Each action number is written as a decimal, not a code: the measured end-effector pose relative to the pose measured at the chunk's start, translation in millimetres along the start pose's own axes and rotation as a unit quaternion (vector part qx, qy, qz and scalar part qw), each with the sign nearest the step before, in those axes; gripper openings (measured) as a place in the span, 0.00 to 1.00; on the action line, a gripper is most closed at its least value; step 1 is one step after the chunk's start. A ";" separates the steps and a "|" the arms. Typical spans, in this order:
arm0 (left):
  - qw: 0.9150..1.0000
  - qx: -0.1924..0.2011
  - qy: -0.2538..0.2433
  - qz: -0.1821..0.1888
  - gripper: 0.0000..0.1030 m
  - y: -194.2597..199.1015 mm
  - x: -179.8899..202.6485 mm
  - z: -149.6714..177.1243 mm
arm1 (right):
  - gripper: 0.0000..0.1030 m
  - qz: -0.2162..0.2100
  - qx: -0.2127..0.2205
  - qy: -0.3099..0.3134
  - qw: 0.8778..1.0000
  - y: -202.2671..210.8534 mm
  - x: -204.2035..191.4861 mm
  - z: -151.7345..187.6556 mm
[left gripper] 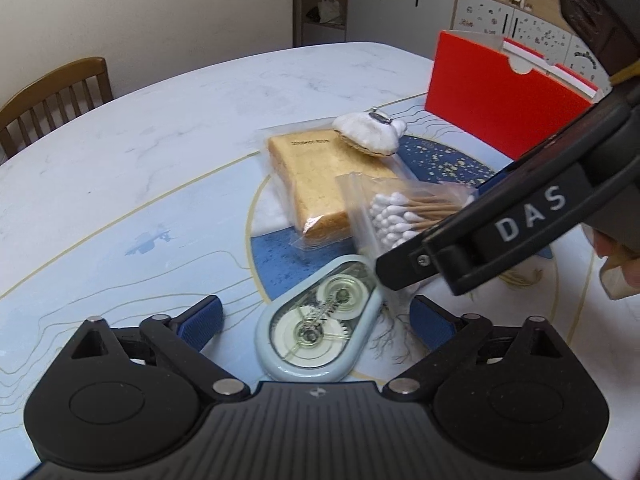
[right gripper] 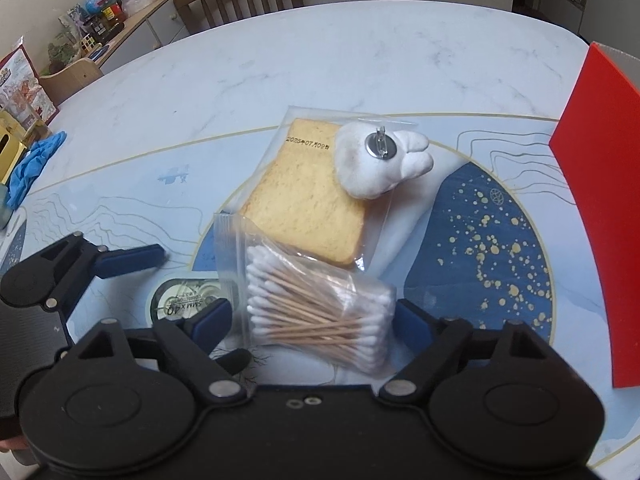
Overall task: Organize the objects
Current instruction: 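Grasp the tape dispenser with the left tool while the right tool grasps the cotton-swab bag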
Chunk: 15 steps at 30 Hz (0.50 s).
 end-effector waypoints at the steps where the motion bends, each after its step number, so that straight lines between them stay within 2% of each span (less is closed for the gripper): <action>1: 1.000 0.000 0.000 0.004 0.91 0.2 0.7 0.2 | 0.78 0.001 0.000 0.000 1.000 -0.4 0.2 -0.1; 4: 1.000 0.005 -0.006 -0.001 0.79 1.9 3.2 1.3 | 0.72 -0.001 0.003 0.000 1.000 -0.5 0.3 -0.2; 7: 1.000 0.008 0.005 0.009 0.68 6.3 0.3 1.2 | 0.66 -0.002 0.007 -0.001 1.000 0.4 1.9 0.5; 10: 1.000 0.010 0.019 0.011 0.60 10.7 -3.2 2.3 | 0.64 -0.005 0.011 -0.004 1.000 2.2 6.7 1.9; 15: 1.000 0.005 0.007 -0.003 0.56 12.4 3.4 6.3 | 0.64 -0.009 0.018 -0.004 1.000 10.6 12.9 6.4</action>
Point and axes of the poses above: each gripper's, at about its wrist camera, not at the fingertips, and y roughly against the way its jaws point, x to its right, z to its underside, the point moved 1 cm from there along -y, roughly the way its jaws point, and after that the axes turned 7 degrees about z, right-handed, at the moved point
